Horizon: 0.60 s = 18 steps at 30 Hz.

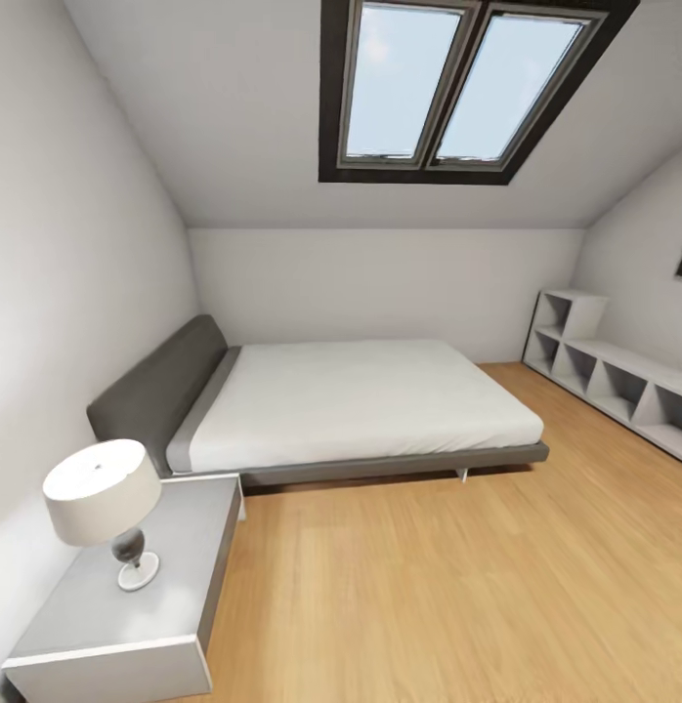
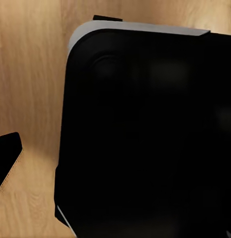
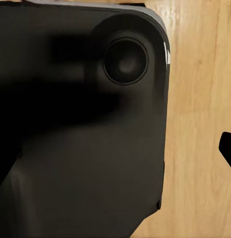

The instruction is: Attach the digital camera to the camera tripod in the bedroom.

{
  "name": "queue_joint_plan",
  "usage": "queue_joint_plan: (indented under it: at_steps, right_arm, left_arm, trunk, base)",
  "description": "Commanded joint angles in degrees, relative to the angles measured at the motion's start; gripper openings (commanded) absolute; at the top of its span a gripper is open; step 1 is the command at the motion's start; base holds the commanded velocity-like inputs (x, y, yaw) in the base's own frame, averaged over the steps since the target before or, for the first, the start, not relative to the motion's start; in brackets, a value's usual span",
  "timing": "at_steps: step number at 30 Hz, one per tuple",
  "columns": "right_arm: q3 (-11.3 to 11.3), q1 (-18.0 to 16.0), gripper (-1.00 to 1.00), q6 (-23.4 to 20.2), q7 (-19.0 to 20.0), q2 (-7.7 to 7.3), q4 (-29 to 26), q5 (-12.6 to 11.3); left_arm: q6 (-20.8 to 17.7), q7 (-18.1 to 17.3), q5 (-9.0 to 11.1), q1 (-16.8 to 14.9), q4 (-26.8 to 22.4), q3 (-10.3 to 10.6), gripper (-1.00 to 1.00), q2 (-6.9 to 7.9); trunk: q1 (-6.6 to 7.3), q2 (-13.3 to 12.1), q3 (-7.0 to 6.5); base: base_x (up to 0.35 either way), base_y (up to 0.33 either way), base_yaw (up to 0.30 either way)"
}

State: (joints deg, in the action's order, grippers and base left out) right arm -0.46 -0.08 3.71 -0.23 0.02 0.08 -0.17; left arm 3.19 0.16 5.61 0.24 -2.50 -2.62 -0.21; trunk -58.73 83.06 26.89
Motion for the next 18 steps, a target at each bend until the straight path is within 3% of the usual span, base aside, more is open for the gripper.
queue_joint_plan:
  at_steps: [1, 9, 18]
  right_arm:
    - [-0.05, -0.01, 1.0, 0.52, -0.03, 0.04, 0.01, 0.07]
    - [0.25, -0.01, 1.0, 2.03, -0.03, 0.11, 0.01, 0.31]
    - [0.62, -0.01, 1.0, 2.16, -0.11, 0.15, 0.01, 0.52]
  left_arm:
    - [0.08, 0.02, 0.39, 0.02, -0.12, -0.14, 1.0, 0.09]
    - [0.1, 0.09, 0.13, 0.02, -0.22, 0.12, 1.0, 1.26]
    - [0.14, 0.1, 0.27, 0.02, -0.16, 0.1, 1.0, 1.19]
  trunk:
    - [0.0, 0.02, 0.04]
    - [0.0, 0.02, 0.04]
    - [0.0, 0.02, 0.04]
  base:
    - [0.0, 0.0, -0.226]
    - [0.0, 0.0, -0.24]
    - [0.0, 0.0, -0.25]
